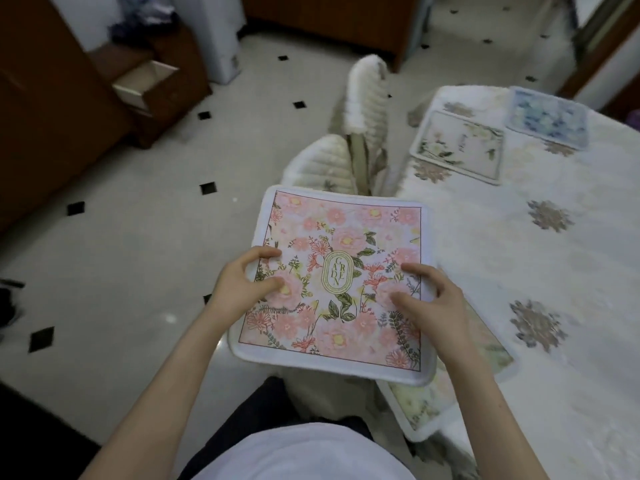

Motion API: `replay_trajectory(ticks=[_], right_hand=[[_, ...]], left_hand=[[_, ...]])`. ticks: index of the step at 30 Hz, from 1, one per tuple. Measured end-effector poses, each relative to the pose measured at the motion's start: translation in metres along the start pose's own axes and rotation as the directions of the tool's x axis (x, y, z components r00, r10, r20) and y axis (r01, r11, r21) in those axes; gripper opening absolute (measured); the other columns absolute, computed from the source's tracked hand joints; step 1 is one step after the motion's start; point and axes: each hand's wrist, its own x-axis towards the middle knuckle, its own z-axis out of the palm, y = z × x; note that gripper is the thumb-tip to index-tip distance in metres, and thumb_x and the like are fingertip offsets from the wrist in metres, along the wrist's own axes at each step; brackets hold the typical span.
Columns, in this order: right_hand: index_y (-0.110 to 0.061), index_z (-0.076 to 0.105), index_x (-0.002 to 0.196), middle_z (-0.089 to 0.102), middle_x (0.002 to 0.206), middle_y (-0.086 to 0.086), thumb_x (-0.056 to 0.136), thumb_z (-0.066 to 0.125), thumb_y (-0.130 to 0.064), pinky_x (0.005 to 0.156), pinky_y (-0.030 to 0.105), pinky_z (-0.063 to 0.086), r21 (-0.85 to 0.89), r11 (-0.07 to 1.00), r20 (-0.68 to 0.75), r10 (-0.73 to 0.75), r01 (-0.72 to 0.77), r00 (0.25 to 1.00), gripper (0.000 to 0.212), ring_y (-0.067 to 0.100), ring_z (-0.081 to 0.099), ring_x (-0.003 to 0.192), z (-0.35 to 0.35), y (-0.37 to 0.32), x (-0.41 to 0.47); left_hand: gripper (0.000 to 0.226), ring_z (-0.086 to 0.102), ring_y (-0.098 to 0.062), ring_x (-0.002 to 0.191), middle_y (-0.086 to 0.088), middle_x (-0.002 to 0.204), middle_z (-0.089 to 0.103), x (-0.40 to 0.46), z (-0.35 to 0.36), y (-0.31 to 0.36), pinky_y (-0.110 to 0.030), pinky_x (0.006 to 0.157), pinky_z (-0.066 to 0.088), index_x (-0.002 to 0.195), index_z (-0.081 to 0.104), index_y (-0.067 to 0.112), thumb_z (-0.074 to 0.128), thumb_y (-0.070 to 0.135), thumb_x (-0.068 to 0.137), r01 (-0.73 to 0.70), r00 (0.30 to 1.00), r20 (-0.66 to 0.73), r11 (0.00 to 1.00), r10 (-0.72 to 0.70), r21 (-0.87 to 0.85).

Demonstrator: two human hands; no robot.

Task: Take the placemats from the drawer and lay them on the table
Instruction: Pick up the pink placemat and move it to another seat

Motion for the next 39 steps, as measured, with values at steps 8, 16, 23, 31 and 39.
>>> replay_trajectory(ticks=[8, 16, 23, 31, 39], right_hand=[[-0.026, 0.07, 0.105, 0.063, 0.106, -0.023, 0.073, 0.079, -0.002, 0.083, 0.022, 0.051, 0.003, 0.998, 0.205, -0.066, 0.067, 0.976, 0.041, -0.005, 0.061, 0.1, 0.134, -0.056, 0.031], [-0.03, 0.067, 0.112, 0.066, 0.112, -0.01, 0.074, 0.075, -0.001, 0.074, 0.028, 0.06, 0.108, 0.994, 0.324, -0.045, 0.01, 0.945, 0.048, 0.002, 0.068, 0.091, 0.305, -0.112, 0.06], [-0.03, 0.065, 0.114, 0.067, 0.109, -0.007, 0.074, 0.076, 0.0, 0.074, 0.037, 0.061, 0.097, 0.995, 0.292, -0.002, -0.028, 0.957, 0.051, 0.009, 0.07, 0.089, 0.378, -0.151, 0.105], [-0.028, 0.066, 0.114, 0.066, 0.114, -0.008, 0.074, 0.076, 0.0, 0.077, 0.033, 0.06, 0.08, 0.993, 0.215, 0.064, -0.083, 0.974, 0.049, 0.009, 0.068, 0.094, 0.415, -0.166, 0.226], [-0.026, 0.065, 0.115, 0.066, 0.111, -0.005, 0.076, 0.076, 0.001, 0.058, 0.019, 0.055, 0.157, 0.981, 0.225, 0.074, -0.111, 0.972, 0.048, 0.004, 0.07, 0.08, 0.449, -0.223, 0.39]], left_hand=[[0.039, 0.057, 0.006, 0.097, 0.025, 0.108, 0.058, -0.004, -0.126, -0.032, -0.007, 0.06, 0.047, 0.109, 0.067, 0.024, 0.075, 0.004, 0.076, 0.025, 0.969, -0.248, 1.0, -0.021, 0.012], [0.039, 0.061, -0.006, 0.099, 0.021, 0.111, 0.059, 0.04, -0.285, -0.063, -0.019, 0.069, 0.055, 0.11, 0.067, 0.022, 0.074, 0.003, 0.077, 0.075, 0.935, -0.348, 0.997, -0.065, 0.015], [0.04, 0.064, 0.001, 0.076, 0.02, 0.114, 0.057, 0.117, -0.354, -0.064, -0.021, 0.061, 0.057, 0.113, 0.065, 0.024, 0.072, 0.004, 0.08, 0.115, 0.949, -0.295, 0.993, -0.113, -0.008], [0.04, 0.061, 0.01, 0.067, 0.014, 0.119, 0.059, 0.27, -0.37, -0.052, -0.026, 0.064, 0.057, 0.112, 0.066, 0.023, 0.074, 0.004, 0.078, 0.102, 0.979, -0.177, 0.995, -0.098, 0.012], [0.036, 0.068, -0.015, 0.075, 0.016, 0.117, 0.058, 0.443, -0.393, 0.008, -0.022, 0.057, 0.054, 0.107, 0.066, 0.029, 0.074, 0.007, 0.079, 0.108, 0.981, -0.167, 0.993, -0.1, 0.042]])
